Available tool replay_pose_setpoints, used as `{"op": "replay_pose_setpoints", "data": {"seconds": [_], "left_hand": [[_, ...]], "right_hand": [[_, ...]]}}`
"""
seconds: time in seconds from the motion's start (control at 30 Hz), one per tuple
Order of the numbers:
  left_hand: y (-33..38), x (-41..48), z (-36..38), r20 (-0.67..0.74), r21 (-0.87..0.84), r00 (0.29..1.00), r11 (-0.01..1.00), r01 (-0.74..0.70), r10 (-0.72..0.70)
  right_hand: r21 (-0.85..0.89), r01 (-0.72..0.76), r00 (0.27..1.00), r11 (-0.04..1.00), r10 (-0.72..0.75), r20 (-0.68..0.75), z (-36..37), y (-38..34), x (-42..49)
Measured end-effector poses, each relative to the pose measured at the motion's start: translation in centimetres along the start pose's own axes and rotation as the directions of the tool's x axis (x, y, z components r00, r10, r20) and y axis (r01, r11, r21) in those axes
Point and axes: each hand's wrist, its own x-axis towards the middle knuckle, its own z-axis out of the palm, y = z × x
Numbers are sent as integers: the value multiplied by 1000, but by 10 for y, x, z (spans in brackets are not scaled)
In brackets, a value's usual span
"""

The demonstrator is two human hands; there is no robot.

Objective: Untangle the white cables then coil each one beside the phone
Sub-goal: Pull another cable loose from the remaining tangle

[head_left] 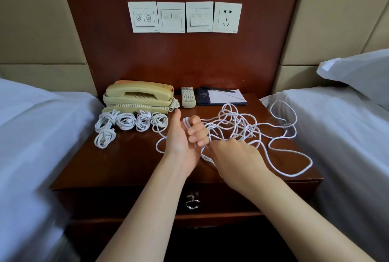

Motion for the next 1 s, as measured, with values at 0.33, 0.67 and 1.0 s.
{"op": "replay_pose_setpoints", "data": {"seconds": [0.33, 0.67, 1.0], "left_hand": [[-1, 12, 2, -183, 157, 978, 985, -67, 95], [-14, 11, 1, -190, 607, 977, 794, 42, 94], [-25, -9, 8, 193, 547, 935, 824, 147, -296]], "right_hand": [[180, 118, 993, 977, -111, -49, -14, 3, -6], [636, 259, 965, 727, -169, -199, -34, 12, -9], [734, 227, 930, 640, 81, -358, -12, 51, 13]]}}
